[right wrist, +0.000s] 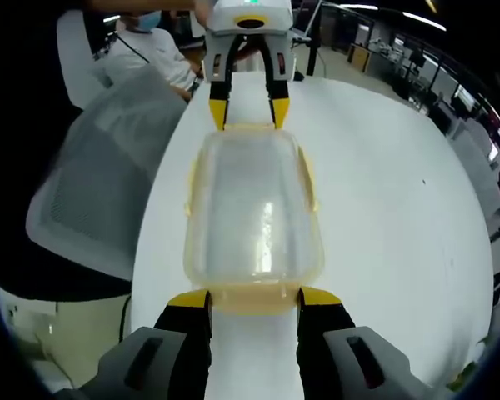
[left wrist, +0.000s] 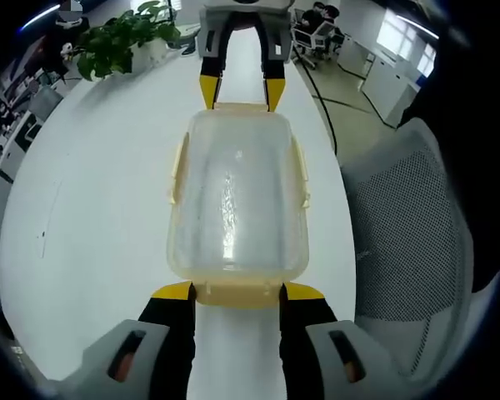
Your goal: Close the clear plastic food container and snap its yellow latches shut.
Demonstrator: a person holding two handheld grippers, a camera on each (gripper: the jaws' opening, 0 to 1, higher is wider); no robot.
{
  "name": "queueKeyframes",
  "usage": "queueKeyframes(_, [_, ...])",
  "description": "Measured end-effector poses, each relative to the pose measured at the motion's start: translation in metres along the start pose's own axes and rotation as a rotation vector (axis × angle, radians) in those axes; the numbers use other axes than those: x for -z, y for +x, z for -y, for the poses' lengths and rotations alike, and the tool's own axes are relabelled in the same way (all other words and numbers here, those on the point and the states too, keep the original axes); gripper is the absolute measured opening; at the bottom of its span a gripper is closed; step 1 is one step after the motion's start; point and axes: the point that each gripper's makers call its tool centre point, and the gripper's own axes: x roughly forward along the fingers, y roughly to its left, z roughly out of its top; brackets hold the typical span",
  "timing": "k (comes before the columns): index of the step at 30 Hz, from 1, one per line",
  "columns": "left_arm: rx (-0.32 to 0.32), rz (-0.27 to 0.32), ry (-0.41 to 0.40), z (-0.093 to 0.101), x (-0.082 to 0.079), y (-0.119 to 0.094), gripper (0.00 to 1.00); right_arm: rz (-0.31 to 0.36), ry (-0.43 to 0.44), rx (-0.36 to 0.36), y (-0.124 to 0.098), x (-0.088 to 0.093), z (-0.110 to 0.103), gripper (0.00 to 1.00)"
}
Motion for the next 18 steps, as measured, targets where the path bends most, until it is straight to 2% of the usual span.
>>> queueKeyframes(9, [0.01,-0.009,0.004,0.0019,-0.0064,0.001,0.38,0.002,0.007,0.003,-0.0039,0.0063,-0.0023,0.39])
queueKeyframes(18, [0.005,-0.038,-0.003,0.0009,-0.0027,0.0042,0.38,-0.004,-0.003,0.002,-0.0003,0.0061,-0.0004,0.39])
